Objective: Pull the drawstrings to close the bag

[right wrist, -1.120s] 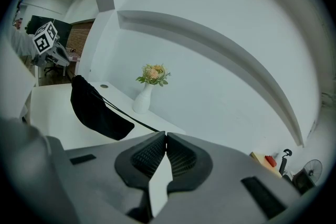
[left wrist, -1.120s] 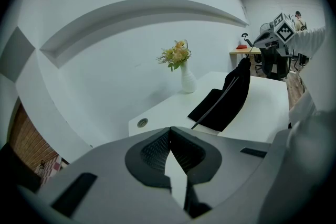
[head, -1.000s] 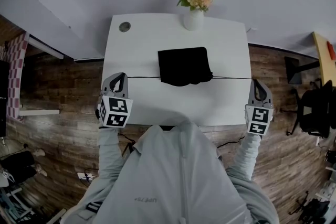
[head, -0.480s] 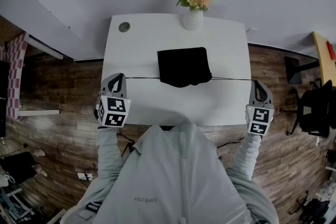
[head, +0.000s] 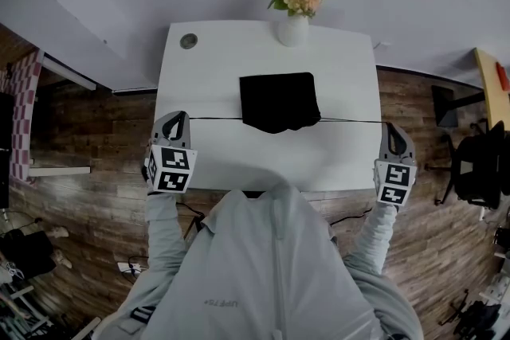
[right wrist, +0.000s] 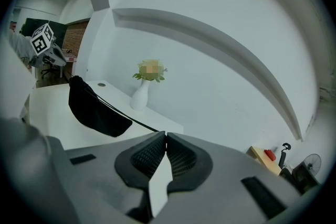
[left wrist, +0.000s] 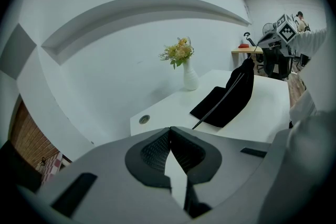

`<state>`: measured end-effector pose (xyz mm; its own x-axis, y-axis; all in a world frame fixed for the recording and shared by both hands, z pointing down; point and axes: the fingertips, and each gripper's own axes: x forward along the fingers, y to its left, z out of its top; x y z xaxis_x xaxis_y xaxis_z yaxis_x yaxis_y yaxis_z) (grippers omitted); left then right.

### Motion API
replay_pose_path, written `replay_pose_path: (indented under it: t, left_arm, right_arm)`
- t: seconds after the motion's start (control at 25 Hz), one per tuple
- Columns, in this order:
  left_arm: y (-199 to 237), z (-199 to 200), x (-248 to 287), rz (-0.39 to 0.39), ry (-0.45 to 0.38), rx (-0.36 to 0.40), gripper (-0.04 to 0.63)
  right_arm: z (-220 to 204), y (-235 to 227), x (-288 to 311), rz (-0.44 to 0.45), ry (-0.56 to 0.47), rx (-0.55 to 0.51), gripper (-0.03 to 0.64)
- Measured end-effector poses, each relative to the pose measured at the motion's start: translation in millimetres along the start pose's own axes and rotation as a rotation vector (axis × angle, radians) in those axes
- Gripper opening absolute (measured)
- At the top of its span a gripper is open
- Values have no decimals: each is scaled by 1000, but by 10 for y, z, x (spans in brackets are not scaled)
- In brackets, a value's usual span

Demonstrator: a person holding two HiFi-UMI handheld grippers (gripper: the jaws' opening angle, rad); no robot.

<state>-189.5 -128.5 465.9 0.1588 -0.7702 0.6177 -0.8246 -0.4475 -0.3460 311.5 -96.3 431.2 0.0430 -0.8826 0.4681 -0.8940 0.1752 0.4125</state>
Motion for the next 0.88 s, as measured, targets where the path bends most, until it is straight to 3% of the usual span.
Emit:
replay_pose_path:
  t: [0.88]
  left_arm:
    - [41, -39, -25, 10, 4, 1, 25]
  right_arm:
    - [-72, -6, -53, 1, 21, 17, 28]
